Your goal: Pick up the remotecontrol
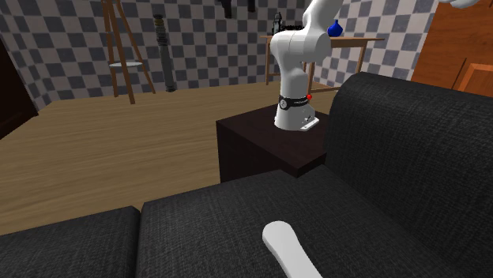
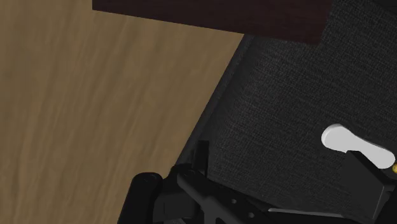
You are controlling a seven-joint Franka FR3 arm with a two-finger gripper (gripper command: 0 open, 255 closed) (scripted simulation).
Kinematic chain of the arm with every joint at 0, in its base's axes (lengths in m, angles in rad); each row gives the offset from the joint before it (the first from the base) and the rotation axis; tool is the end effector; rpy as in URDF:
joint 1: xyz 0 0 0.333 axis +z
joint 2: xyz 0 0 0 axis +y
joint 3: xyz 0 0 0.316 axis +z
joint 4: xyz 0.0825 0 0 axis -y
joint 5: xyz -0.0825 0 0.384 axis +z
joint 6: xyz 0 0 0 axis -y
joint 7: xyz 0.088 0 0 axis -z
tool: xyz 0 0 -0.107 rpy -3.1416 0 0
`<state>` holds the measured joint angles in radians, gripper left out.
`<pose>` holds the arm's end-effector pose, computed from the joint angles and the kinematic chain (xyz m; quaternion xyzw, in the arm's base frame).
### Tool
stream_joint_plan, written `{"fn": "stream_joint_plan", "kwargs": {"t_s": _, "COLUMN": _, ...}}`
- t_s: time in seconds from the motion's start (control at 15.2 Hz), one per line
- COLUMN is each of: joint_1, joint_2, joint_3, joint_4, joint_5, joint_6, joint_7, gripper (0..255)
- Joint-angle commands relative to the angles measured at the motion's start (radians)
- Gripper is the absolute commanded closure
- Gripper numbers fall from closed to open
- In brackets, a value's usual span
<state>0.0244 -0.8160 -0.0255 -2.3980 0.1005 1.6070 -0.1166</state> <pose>0.3019 0.0078 0.5836 -0.9963 -0.0603 -0.0156 0.0587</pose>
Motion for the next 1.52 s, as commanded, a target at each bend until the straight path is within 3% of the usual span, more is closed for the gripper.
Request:
{"fn": "stream_joint_plan", "kwargs": {"t_s": 0.0, "joint_1": 0.0, "joint_2": 0.0, "joint_3": 0.0, "joint_4": 0.0, "joint_5": 0.0, "joint_6": 0.0, "joint_7": 0.0, "gripper": 0}}
{"fn": "stream_joint_plan", "kwargs": {"t_s": 0.73, "joint_1": 0.116, "joint_2": 0.301, "joint_3": 0.095, "joint_4": -0.019, "joint_5": 0.028, "joint_6": 0.323, "joint_7": -0.11, "gripper": 0}}
{"fn": "stream_joint_plan", "kwargs": {"t_s": 1.45, "joint_1": 0.203, "joint_2": 0.658, "joint_3": 0.199, "joint_4": 0.083, "joint_5": -0.004, "joint_6": 0.581, "joint_7": -0.185, "gripper": 0}}
